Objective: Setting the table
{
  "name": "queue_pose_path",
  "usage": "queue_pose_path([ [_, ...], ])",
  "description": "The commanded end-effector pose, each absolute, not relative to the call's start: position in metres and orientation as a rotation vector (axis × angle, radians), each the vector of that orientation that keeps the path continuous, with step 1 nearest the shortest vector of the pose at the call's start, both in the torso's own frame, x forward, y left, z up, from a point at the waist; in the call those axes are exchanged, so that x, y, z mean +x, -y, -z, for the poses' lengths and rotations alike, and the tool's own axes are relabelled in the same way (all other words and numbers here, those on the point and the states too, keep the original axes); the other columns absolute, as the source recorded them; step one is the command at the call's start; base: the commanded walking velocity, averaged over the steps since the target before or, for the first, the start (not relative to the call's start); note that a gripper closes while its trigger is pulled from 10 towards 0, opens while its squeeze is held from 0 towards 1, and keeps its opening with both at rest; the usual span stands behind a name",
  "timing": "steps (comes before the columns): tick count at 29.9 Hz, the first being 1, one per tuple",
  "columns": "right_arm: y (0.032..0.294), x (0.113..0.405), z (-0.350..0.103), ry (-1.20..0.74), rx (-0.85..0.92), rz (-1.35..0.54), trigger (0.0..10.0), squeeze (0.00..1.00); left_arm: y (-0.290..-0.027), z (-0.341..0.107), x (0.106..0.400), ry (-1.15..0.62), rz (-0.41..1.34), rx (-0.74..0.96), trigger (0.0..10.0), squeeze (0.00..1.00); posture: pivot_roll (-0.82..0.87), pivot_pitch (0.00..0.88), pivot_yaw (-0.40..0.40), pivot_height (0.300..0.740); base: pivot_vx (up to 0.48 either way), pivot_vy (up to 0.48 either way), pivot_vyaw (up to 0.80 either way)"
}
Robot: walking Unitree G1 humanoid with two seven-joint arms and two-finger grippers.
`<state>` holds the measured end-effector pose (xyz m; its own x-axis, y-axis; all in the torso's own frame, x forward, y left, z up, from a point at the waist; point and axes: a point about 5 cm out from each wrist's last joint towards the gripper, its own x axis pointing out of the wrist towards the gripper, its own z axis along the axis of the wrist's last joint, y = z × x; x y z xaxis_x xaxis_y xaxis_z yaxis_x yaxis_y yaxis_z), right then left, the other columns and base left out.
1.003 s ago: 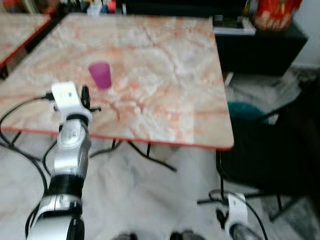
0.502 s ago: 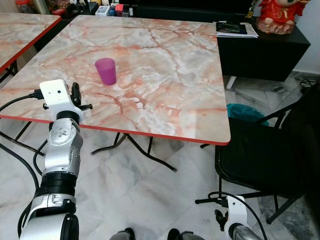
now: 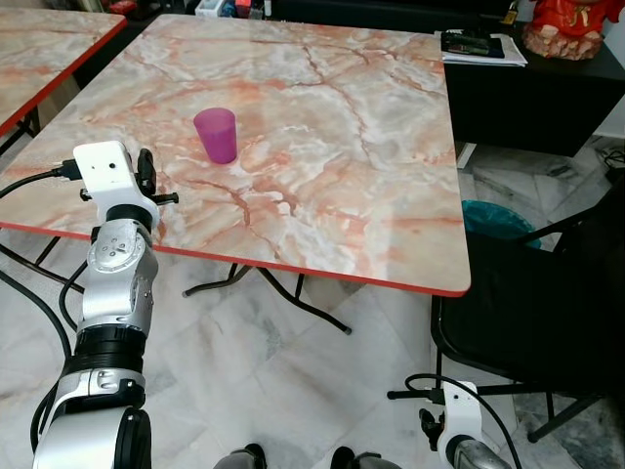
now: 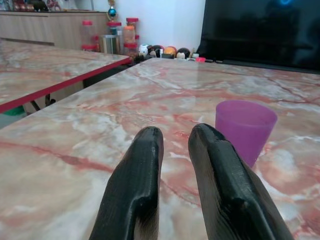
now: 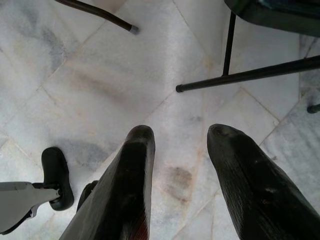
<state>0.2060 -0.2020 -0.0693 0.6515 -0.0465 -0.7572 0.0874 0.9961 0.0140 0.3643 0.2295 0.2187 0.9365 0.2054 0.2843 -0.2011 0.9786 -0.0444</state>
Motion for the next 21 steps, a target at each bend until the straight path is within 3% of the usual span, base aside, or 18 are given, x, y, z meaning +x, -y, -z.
queue_pose_path([
  [1, 0.202, 0.200, 0.073, -0.880, 0.068, 0.094, 10.0, 0.00, -0.232, -0.229, 0.365, 0.313, -0.207, -0.002, 10.0, 0.00, 0.02, 0.166, -0.030, 0.740, 0.277, 0.000, 0.00],
  [21, 0.202, 0.199, 0.073, -0.891, 0.062, 0.093, 10.0, 0.00, -0.230, -0.244, 0.366, 0.352, -0.184, -0.005, 10.0, 0.00, 0.02, 0.167, -0.027, 0.740, 0.287, 0.000, 0.00],
])
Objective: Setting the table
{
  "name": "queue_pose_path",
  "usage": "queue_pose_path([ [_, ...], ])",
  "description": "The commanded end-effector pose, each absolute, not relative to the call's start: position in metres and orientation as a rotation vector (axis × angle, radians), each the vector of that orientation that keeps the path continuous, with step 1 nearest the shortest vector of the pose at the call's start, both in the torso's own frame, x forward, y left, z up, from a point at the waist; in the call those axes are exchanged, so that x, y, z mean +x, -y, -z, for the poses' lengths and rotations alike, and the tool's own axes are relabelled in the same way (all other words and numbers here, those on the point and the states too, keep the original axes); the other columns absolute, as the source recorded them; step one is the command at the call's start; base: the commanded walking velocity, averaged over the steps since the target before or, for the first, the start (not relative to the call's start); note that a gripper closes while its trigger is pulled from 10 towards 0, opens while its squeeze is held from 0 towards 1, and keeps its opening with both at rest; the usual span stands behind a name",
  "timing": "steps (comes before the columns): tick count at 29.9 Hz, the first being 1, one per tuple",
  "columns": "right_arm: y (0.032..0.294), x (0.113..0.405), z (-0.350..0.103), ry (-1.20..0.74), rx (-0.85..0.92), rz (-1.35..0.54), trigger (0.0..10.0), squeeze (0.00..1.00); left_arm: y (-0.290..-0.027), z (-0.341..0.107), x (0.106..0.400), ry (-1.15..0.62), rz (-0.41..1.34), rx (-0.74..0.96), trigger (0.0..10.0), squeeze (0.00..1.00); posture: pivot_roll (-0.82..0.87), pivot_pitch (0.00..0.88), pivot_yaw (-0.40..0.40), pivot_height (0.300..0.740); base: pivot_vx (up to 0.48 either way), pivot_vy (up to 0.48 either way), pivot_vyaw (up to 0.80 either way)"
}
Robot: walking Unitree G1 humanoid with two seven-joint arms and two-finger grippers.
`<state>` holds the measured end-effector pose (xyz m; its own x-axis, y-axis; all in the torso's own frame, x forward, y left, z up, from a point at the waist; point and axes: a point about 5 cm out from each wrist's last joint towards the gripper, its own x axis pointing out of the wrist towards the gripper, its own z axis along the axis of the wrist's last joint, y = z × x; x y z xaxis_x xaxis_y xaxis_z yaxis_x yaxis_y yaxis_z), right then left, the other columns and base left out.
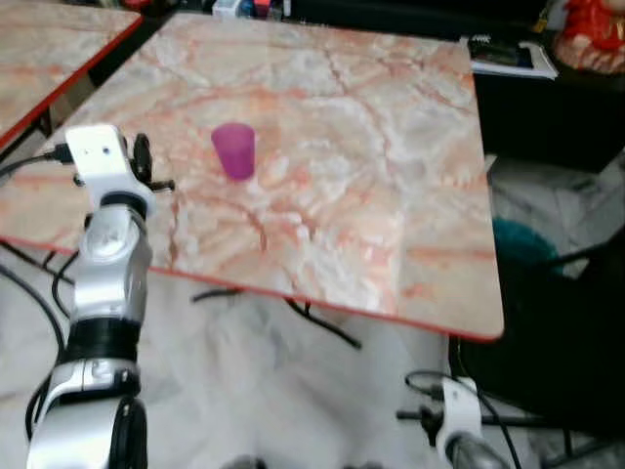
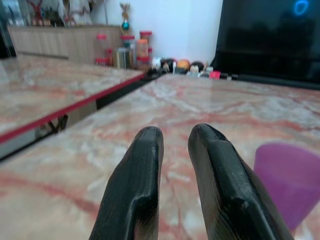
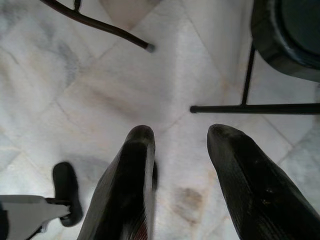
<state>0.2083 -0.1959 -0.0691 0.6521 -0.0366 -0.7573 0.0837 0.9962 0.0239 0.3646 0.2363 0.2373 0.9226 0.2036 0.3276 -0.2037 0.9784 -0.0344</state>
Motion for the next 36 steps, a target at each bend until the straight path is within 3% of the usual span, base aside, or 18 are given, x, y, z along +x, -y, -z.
queue_pose_path([
  [1, 0.202, 0.199, 0.073, -0.891, 0.062, 0.093, 10.0, 0.00, -0.230, -0.244, 0.366, 0.353, -0.183, -0.005, 10.0, 0.00, 0.02, 0.167, -0.027, 0.740, 0.292, 0.000, 0.00],
  [31, 0.204, 0.198, 0.075, -0.943, 0.027, 0.099, 10.0, 0.00, -0.227, -0.253, 0.365, 0.372, -0.161, -0.017, 10.0, 0.00, 0.02, 0.168, -0.027, 0.740, 0.298, 0.000, 0.00],
  [36, 0.203, 0.198, 0.075, -0.942, 0.025, 0.092, 10.0, 0.00, -0.227, -0.255, 0.366, 0.375, -0.155, -0.044, 10.0, 0.00, 0.02, 0.168, -0.026, 0.740, 0.000, 0.000, 0.00],
])
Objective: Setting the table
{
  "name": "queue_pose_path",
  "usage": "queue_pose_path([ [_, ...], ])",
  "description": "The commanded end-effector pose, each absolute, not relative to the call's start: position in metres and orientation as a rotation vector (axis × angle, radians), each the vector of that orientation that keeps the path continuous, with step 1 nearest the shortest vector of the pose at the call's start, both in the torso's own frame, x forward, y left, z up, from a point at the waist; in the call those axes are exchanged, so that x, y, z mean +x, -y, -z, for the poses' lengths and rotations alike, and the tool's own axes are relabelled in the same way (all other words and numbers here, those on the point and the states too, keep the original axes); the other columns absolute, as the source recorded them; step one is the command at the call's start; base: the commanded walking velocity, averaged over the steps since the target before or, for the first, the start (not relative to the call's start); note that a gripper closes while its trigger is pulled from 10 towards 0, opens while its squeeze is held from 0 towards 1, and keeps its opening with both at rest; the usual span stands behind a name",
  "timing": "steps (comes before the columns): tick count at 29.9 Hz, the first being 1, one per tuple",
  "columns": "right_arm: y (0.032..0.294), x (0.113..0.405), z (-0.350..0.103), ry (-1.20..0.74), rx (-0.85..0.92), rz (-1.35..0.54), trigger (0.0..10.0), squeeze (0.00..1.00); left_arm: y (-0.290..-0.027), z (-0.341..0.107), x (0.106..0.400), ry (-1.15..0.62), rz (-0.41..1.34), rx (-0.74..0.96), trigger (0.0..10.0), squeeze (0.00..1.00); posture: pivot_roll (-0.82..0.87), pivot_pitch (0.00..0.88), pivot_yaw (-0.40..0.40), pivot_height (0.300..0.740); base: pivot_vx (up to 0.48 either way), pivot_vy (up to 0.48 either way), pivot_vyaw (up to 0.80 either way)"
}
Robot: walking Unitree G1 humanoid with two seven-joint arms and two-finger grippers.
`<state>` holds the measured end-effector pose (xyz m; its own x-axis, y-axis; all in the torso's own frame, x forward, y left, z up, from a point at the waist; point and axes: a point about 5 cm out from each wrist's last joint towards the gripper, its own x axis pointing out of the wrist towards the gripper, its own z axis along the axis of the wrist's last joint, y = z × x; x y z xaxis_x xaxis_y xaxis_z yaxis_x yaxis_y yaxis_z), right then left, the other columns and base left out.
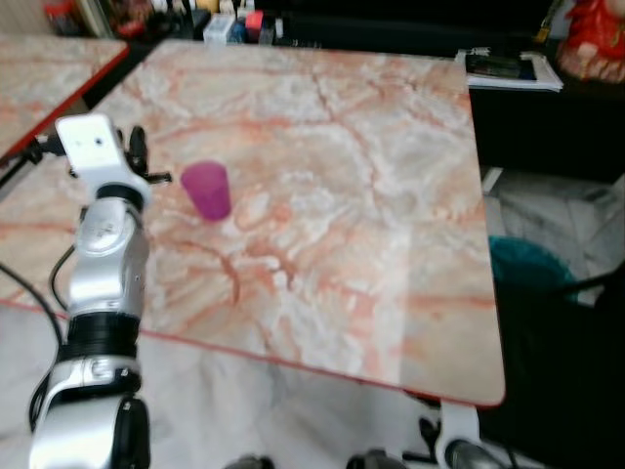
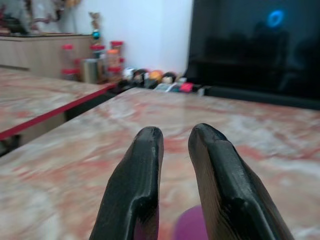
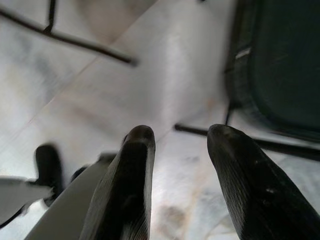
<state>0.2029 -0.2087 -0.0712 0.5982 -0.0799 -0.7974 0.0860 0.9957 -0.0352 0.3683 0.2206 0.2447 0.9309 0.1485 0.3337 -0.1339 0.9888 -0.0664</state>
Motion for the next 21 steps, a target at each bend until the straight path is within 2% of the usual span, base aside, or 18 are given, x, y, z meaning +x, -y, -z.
queue_pose_path([
  [1, 0.203, 0.198, 0.075, -0.942, 0.025, 0.092, 10.0, 0.00, -0.228, -0.255, 0.366, 0.370, -0.156, -0.053, 10.0, 0.00, 0.02, 0.168, -0.022, 0.740, 0.000, 0.000, 0.00],
  [10, 0.202, 0.198, 0.075, -0.946, 0.026, 0.091, 10.0, 0.00, -0.228, -0.262, 0.376, 0.336, -0.121, -0.200, 10.0, 0.00, 0.02, 0.171, -0.017, 0.740, 0.000, 0.000, 0.00],
  [17, 0.201, 0.198, 0.075, -0.944, 0.033, 0.088, 10.0, 0.00, -0.236, -0.264, 0.402, 0.080, -0.123, -0.197, 10.0, 0.00, 0.03, 0.176, -0.008, 0.740, 0.000, 0.000, 0.00],
  [21, 0.200, 0.199, 0.075, -0.943, 0.035, 0.087, 10.0, 0.00, -0.236, -0.262, 0.408, -0.009, -0.102, -0.201, 10.0, 0.00, 0.03, 0.191, -0.003, 0.740, 0.000, 0.000, 0.00],
])
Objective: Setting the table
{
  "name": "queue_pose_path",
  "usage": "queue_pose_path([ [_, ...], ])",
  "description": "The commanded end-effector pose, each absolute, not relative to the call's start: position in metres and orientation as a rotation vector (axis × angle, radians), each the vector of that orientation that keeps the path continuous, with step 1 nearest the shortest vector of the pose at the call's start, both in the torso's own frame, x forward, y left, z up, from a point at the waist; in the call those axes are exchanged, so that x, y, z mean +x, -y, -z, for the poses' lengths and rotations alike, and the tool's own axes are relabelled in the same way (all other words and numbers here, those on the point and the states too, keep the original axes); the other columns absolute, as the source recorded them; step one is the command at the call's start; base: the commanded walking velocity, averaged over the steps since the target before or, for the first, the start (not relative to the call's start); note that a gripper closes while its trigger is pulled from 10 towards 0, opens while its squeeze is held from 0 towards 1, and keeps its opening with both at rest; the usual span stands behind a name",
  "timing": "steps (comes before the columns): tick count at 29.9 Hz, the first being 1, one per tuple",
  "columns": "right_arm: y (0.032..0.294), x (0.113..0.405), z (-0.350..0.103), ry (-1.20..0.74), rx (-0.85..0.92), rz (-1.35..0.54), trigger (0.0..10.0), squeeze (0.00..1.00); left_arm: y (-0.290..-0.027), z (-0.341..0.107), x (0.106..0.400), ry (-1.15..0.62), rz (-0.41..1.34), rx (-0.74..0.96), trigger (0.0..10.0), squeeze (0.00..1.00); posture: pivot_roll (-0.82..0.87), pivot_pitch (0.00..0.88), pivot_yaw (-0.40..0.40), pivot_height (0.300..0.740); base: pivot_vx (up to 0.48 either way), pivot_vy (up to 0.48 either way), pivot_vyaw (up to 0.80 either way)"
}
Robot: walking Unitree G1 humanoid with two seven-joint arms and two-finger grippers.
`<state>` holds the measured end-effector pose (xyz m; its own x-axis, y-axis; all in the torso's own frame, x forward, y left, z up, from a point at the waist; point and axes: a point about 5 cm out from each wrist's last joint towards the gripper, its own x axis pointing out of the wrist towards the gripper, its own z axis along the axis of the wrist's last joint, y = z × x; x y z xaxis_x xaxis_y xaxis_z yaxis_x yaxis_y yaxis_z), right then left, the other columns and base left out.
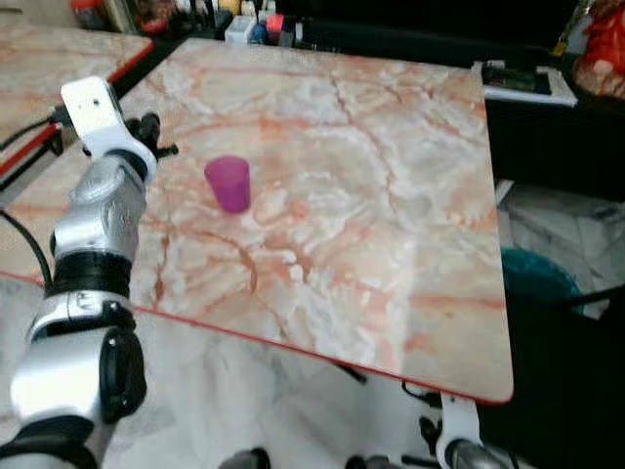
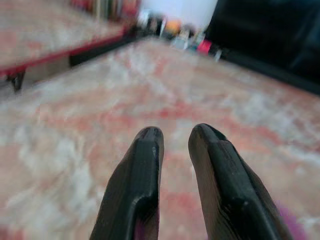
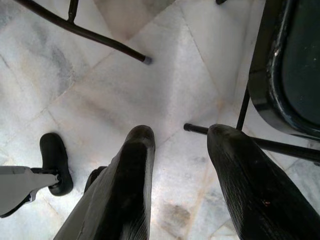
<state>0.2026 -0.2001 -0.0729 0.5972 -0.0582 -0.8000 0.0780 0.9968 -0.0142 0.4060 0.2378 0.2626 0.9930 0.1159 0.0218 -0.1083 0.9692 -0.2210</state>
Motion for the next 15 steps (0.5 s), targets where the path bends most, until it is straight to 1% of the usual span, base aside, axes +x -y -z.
queue_pose_path([
  [1, 0.200, 0.199, 0.075, -0.943, 0.035, 0.087, 10.0, 0.00, -0.235, -0.263, 0.410, -0.024, -0.079, -0.212, 10.0, 0.00, 0.03, 0.194, -0.002, 0.740, 0.000, 0.000, 0.00],
  [4, 0.200, 0.199, 0.075, -0.943, 0.036, 0.088, 10.0, 0.00, -0.228, -0.270, 0.413, -0.038, -0.006, -0.218, 10.0, 0.00, 0.03, 0.201, 0.000, 0.740, 0.000, 0.000, 0.00],
  [7, 0.200, 0.199, 0.075, -0.944, 0.038, 0.089, 10.0, 0.00, -0.222, -0.274, 0.415, -0.055, 0.054, -0.273, 10.0, 0.00, 0.03, 0.207, 0.005, 0.740, 0.000, 0.000, 0.00],
  [9, 0.200, 0.198, 0.075, -0.945, 0.038, 0.089, 10.0, 0.00, -0.218, -0.274, 0.417, -0.072, 0.073, -0.309, 10.0, 0.00, 0.03, 0.210, 0.005, 0.740, 0.000, 0.000, 0.00],
  [15, 0.199, 0.198, 0.076, -0.946, 0.040, 0.090, 10.0, 0.00, -0.213, -0.269, 0.419, -0.111, 0.084, -0.330, 10.0, 0.00, 0.03, 0.216, 0.007, 0.740, 0.000, 0.000, 0.00],
])
